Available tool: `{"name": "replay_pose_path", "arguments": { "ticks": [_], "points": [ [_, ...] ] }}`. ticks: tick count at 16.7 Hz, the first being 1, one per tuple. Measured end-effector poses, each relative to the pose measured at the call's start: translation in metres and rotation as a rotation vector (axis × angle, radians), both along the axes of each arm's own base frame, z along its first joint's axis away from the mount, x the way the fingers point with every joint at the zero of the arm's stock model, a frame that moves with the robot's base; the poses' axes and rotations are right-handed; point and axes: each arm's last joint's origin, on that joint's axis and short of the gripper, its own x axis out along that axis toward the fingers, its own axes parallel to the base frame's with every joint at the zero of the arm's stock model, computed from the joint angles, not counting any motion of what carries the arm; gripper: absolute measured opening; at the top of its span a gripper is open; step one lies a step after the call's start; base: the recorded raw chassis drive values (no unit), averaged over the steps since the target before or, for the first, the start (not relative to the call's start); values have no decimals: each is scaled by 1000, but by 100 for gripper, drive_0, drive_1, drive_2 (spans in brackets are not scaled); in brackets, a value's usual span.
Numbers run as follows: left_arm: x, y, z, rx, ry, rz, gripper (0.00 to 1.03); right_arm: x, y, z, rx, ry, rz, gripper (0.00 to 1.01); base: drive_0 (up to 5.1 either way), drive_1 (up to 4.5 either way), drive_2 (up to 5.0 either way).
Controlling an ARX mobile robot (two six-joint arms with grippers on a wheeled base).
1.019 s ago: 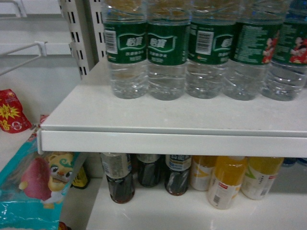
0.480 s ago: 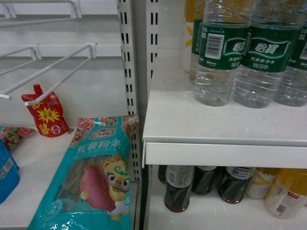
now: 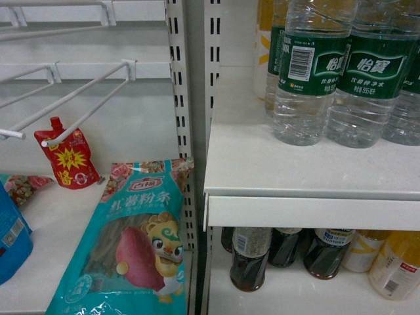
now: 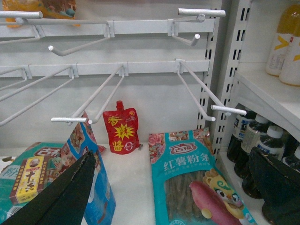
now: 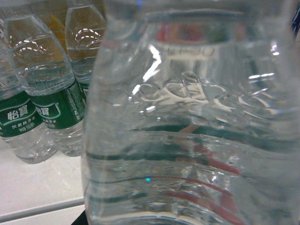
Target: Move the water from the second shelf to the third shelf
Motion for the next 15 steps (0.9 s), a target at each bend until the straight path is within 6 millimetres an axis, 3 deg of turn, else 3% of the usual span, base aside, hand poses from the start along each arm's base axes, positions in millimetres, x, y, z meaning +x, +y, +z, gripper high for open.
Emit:
{"name": "replay_pose_path", "arguments": {
  "ticks": [7, 8, 11, 13, 15],
  "points": [
    [0, 0, 0, 0, 0, 0, 98, 0, 0, -1, -2, 7, 11, 43, 0, 0, 0],
    [0, 0, 0, 0, 0, 0, 98, 2, -3, 0, -19, 25, 95, 43, 0, 0, 0],
    [0, 0, 0, 0, 0, 0, 98, 23, 7, 16, -64, -24, 332, 43, 0, 0, 0],
    [0, 0, 0, 0, 0, 0, 98, 38, 9, 26, -85, -66, 370, 43, 0, 0, 0],
    [0, 0, 0, 0, 0, 0, 98, 54, 3, 23, -86, -38, 376, 43, 0, 0, 0]
  ]
}}
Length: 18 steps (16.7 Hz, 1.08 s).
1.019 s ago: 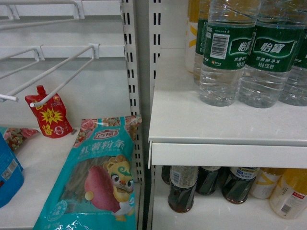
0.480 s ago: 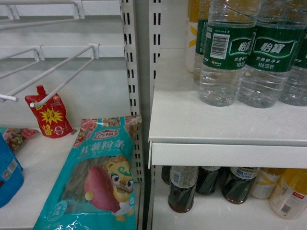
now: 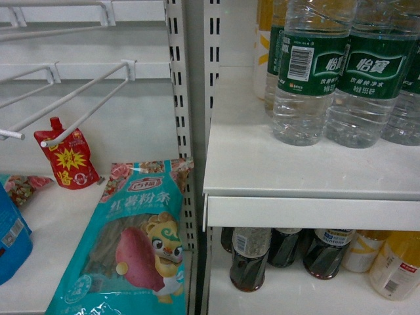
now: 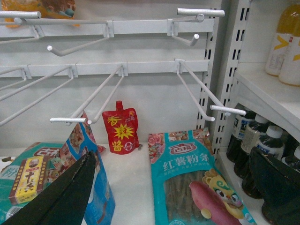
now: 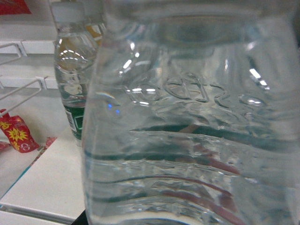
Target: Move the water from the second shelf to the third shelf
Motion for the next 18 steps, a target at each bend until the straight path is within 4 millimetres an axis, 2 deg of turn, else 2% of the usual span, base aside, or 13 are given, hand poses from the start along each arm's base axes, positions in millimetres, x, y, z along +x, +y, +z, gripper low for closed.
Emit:
{"name": "replay_pose_path", "arguments": {
  "ticks": [1, 9, 18],
  "points": [
    [0, 0, 0, 0, 0, 0, 98, 17, -9, -4, 0, 29, -23, 43, 0, 0, 0],
    [0, 0, 0, 0, 0, 0, 98, 61, -20, -11, 14, 84, -20, 43, 0, 0, 0],
    [0, 0, 0, 0, 0, 0, 98, 72, -20, -16, 21, 108, -21, 43, 0, 0, 0]
  ]
}}
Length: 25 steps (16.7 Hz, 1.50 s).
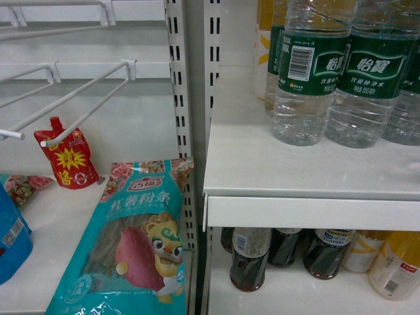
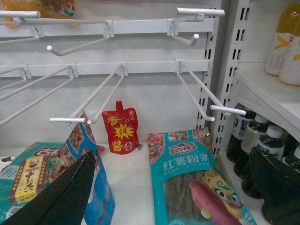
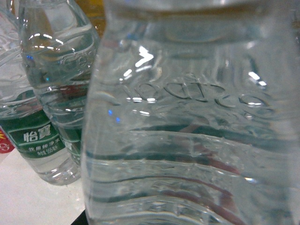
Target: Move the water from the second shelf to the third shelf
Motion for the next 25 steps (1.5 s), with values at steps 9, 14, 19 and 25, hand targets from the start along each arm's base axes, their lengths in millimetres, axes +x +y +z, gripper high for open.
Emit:
{"name": "replay_pose_path", "arguments": {
  "ticks": [9, 14, 19, 25],
  "points": [
    [0, 0, 0, 0, 0, 0, 98, 26, 13, -1, -37, 0, 14, 43, 0, 0, 0],
    [0, 0, 0, 0, 0, 0, 98, 26, 13, -3, -61, -17, 15, 43, 0, 0, 0],
    [0, 0, 0, 0, 0, 0, 98, 25, 13, -4, -82, -26, 15, 83, 0, 0, 0],
    [0, 0, 0, 0, 0, 0, 98, 24, 12, -3, -82, -20, 16, 98, 0, 0, 0]
  ]
}}
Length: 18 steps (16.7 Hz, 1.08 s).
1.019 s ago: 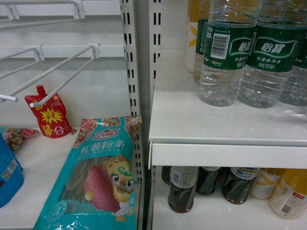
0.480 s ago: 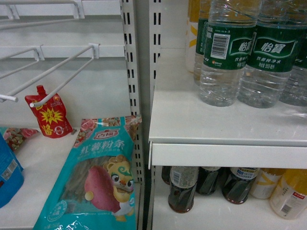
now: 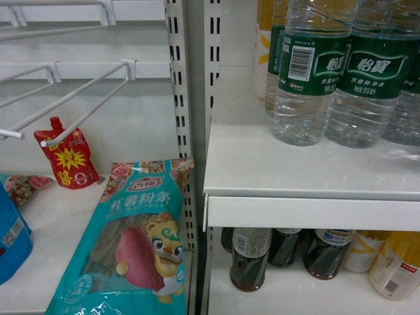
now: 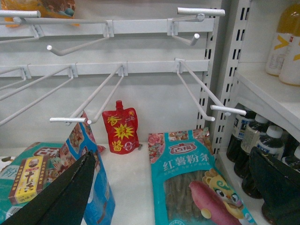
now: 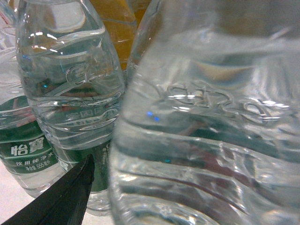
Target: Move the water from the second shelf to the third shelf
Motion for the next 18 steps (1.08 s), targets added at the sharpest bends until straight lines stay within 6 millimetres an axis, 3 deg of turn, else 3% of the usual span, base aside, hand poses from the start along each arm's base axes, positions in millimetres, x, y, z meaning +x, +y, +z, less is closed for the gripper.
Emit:
{"name": "replay_pose_path", "arguments": {
  "ticks": [14, 17, 18],
  "points": [
    [0, 0, 0, 0, 0, 0, 98, -35, -1, 15, -2, -1, -48, 98, 0, 0, 0],
    [0, 0, 0, 0, 0, 0, 98, -51, -1, 23, 5, -10, -71, 98, 0, 0, 0],
    [0, 0, 0, 0, 0, 0, 98, -71, 7, 26, 0, -17, -75, 98, 0, 0, 0]
  ]
}}
